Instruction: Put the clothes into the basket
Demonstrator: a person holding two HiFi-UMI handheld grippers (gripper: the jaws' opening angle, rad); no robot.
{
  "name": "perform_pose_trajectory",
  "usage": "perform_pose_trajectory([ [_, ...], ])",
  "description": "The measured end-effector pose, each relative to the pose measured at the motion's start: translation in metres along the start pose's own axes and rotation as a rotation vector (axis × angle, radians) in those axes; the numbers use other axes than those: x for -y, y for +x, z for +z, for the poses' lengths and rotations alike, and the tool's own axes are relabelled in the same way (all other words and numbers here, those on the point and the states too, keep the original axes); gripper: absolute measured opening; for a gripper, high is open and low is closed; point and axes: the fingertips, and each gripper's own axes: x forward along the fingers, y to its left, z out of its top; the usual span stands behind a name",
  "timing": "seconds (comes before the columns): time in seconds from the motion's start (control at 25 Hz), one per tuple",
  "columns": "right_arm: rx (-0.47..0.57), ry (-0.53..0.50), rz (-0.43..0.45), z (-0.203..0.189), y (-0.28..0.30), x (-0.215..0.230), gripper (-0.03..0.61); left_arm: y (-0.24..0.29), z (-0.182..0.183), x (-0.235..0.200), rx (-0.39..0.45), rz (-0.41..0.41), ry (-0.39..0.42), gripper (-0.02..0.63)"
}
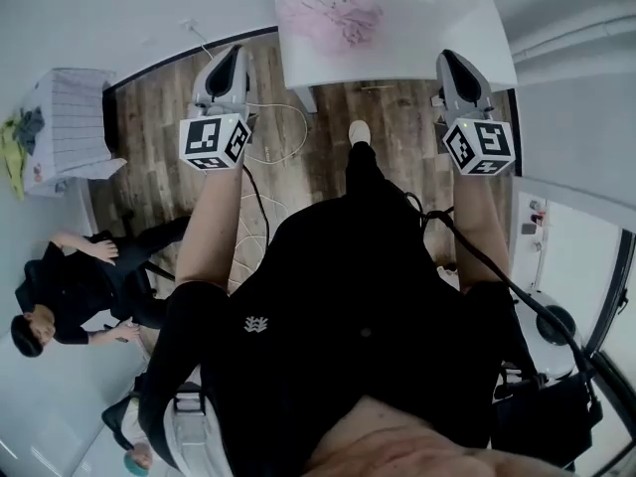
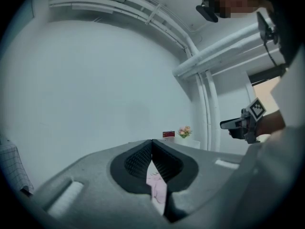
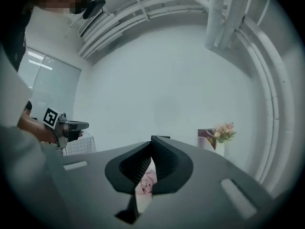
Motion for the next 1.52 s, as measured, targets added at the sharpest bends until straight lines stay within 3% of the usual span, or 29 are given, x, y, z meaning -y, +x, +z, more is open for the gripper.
perform_pose_trajectory([
  [0.44, 0.010, -0.031, 0.241, 0.043, 0.184, 0.063, -0.005, 0.153, 0.028, -0.042, -0.007, 0.142, 0.020, 0.000],
  [0.64, 0.007, -0.023, 0.347, 0.051, 0.237, 0.053, -0.005, 0.178, 0.025, -0.057, -0.039, 0.207, 0.030, 0.000],
  [0.88, -0.009, -0.022, 0.437, 0.040, 0.272, 0.006, -0.005, 0.173, 0.002, -0.097, -0.074, 0.290, 0.025, 0.000],
  [1.08, -0.055, -0.042, 0.490, 0.009, 0.292, -0.038, -0.005, 0.171, -0.029, -0.117, -0.077, 0.276, 0.001, 0.000],
  [1.52, -0.200, -0.066, 0.468, -0.073, 0.331, -0.076, -0.005, 0.174, -0.087, -0.128, -0.137, 0.191, -0.058, 0.000],
])
